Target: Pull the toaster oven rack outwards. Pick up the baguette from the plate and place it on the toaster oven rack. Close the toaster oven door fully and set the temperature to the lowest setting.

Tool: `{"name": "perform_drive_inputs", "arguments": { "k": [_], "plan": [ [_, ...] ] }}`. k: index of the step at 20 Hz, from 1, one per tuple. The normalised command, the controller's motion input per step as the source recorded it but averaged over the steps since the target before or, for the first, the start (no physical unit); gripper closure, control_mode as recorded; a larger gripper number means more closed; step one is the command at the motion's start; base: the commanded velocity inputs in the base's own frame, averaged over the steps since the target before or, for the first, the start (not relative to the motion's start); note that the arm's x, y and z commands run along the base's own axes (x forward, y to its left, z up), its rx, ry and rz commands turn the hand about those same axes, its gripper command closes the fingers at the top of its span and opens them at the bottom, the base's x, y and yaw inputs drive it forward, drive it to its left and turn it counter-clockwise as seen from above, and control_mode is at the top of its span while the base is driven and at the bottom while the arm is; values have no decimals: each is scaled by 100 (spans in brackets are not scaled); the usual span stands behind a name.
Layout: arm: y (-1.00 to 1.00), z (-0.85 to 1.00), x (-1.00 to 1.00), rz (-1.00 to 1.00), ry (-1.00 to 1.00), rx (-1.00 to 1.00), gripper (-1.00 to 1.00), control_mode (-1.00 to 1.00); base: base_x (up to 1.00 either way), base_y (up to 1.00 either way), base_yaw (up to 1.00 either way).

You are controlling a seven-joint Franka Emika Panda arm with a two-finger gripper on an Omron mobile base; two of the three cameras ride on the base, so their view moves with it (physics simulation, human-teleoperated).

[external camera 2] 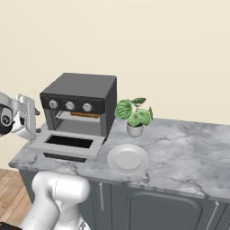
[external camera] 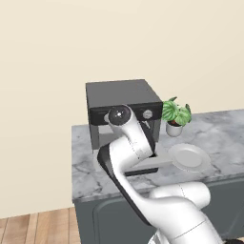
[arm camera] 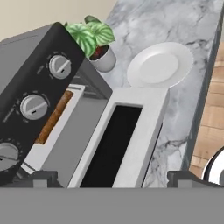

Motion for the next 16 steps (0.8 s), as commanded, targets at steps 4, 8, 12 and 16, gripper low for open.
{"name": "perform_drive_inputs", "arguments": {
  "k": [4, 8, 12, 16],
  "plan": [
    [19, -42, 0, 0, 3, -1, -100, -100, 0, 0, 0],
    [15, -40, 0, 0, 3, 0, -100, -100, 0, 0, 0],
    [11, -34, 0, 0, 4, 0, -100, -100, 0, 0, 0],
    [13, -38, 0, 0, 5, 0, -100, -100, 0, 0, 0]
  ]
}}
